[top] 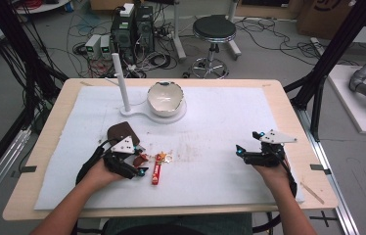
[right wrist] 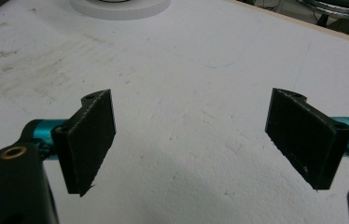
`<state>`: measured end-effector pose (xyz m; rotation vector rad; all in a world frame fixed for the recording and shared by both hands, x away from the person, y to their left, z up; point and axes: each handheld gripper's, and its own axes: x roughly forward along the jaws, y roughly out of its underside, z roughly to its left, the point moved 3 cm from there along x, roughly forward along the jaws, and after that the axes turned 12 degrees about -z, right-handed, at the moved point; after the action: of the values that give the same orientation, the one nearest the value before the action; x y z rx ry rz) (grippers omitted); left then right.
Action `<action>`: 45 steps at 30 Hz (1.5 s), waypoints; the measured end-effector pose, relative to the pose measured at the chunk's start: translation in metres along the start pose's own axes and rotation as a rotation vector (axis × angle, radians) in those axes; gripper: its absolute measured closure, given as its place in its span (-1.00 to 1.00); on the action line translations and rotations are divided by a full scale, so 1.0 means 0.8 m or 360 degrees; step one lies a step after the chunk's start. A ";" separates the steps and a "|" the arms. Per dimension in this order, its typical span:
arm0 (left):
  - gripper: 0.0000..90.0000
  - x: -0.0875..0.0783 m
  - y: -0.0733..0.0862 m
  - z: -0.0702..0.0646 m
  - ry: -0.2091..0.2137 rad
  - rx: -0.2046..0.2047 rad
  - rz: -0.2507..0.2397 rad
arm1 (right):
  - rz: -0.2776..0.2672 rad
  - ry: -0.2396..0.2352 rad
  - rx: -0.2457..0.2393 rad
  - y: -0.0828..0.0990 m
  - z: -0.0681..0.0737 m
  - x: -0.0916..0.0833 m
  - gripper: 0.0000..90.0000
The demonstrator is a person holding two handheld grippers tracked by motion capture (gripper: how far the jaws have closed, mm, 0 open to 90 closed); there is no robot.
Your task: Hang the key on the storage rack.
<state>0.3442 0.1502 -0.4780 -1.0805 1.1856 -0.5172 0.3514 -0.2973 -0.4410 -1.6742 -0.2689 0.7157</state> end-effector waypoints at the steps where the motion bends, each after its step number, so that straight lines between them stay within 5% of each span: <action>1: -0.17 0.000 0.000 0.000 0.0003 -0.0002 -0.0003 | 0.0001 -0.0007 0.0008 0.000 0.001 0.000 -0.64; 4: 0.05 0.000 -0.003 -0.003 0.0028 0.0040 0.0004 | 0.0003 -0.0009 -0.0004 0.000 0.002 0.001 -0.64; 14: 0.08 -0.001 -0.006 -0.004 0.0036 0.0067 0.0028 | 0.0005 -0.0012 -0.0004 -0.001 0.003 0.001 -0.64; 32: 0.08 -0.033 -0.049 -0.006 0.0031 0.0004 -0.0222 | 0.0009 -0.0021 -0.0004 -0.001 0.004 0.002 -0.64; 45: 0.09 -0.056 -0.088 0.001 0.0032 0.0043 -0.0324 | 0.0009 -0.0029 0.0004 -0.001 0.005 0.004 -0.64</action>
<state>0.3434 0.1557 -0.3947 -1.1818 1.0888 -0.7013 0.3513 -0.2922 -0.4416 -1.6675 -0.2759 0.7353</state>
